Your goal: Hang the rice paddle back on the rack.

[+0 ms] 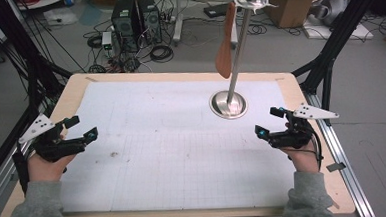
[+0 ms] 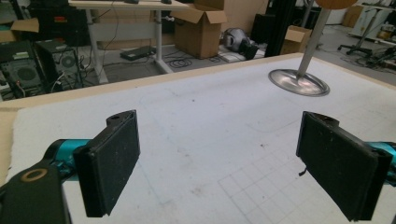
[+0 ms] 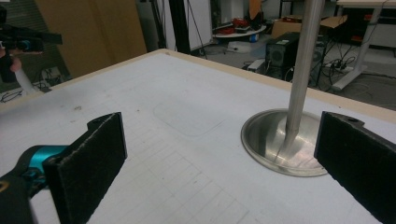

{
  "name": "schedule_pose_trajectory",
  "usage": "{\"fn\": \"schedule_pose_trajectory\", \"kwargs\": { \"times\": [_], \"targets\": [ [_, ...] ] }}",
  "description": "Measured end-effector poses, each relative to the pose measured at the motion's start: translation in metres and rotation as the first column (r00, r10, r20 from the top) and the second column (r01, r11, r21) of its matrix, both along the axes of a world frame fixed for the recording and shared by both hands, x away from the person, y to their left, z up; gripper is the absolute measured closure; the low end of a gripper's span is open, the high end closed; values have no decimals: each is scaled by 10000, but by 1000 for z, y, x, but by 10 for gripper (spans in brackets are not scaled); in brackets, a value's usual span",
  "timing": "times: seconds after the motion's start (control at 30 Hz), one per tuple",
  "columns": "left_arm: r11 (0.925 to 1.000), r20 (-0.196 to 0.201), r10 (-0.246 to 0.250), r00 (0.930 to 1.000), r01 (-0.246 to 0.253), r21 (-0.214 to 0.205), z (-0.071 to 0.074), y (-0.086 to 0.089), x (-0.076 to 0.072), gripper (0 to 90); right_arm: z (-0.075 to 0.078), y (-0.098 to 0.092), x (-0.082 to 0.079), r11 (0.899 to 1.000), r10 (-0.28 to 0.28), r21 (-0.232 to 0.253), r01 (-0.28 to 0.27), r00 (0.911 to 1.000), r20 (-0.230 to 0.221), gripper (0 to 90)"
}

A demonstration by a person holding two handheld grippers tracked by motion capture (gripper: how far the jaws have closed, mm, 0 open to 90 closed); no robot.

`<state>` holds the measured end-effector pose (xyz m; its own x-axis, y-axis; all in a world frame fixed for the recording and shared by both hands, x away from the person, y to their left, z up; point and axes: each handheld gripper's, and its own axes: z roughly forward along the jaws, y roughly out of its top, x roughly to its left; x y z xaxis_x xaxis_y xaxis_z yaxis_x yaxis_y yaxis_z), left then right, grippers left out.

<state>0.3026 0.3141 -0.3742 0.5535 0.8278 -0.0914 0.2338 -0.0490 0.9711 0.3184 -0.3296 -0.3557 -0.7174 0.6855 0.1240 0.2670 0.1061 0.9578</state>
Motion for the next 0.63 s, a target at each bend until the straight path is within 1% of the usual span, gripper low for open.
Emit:
{"fn": "schedule_pose_trajectory", "kwargs": {
  "times": [0.07, 0.13, 0.17, 0.23, 0.27, 0.3, 0.37, 0.47, 0.57, 0.63],
  "targets": [
    [10000, -77, 77, 9999, -76, 26, -2, 4, -3, 140, 0, -1, 0, 10000, -35, 26, 35, 10000, 5, 10],
    [9998, -69, 169, 9998, -170, -107, -6, 8, -7, 140, 0, -2, 0, 10000, -53, 27, 53, 10000, 4, 10],
    [9997, -103, 208, 9997, -209, -101, -8, 10, -8, 140, 0, -2, 0, 10000, -69, 37, 69, 10000, -35, 10],
    [9997, -184, 232, 9996, -234, -62, -12, 12, -10, 140, 0, -3, 0, 10000, -98, -8, 98, 9999, 36, 10],
    [9997, -315, 239, 9992, -238, 39, -12, 13, -10, 140, -1, -3, 0, 9999, -129, 2, 129, 9999, 4, 10],
    [9997, -357, 226, 9991, -222, 137, -12, 12, -10, 140, -1, -3, 0, 9999, -160, 36, 160, 9999, -12, 10],
    [9999, -208, 113, 9997, -111, 133, -10, 10, -12, 140, -1, -4, 0, 9997, -224, 28, 224, 9997, -32, 10],
    [9997, -47, -2, 10000, 3, 242, -5, 5, -16, 140, 0, -4, 0, 9996, -290, 43, 289, 9995, 89, 10],
    [9992, 59, -29, 10000, 26, 391, -2, 1, -19, 140, 1, -5, -1, 9993, -357, 84, 355, 9992, 177, 10],
    [9992, 94, -77, 9999, 74, 398, -1, -2, -20, 140, 2, -8, -2, 9990, -432, 159, 428, 9989, 202, 10]
  ]
}}
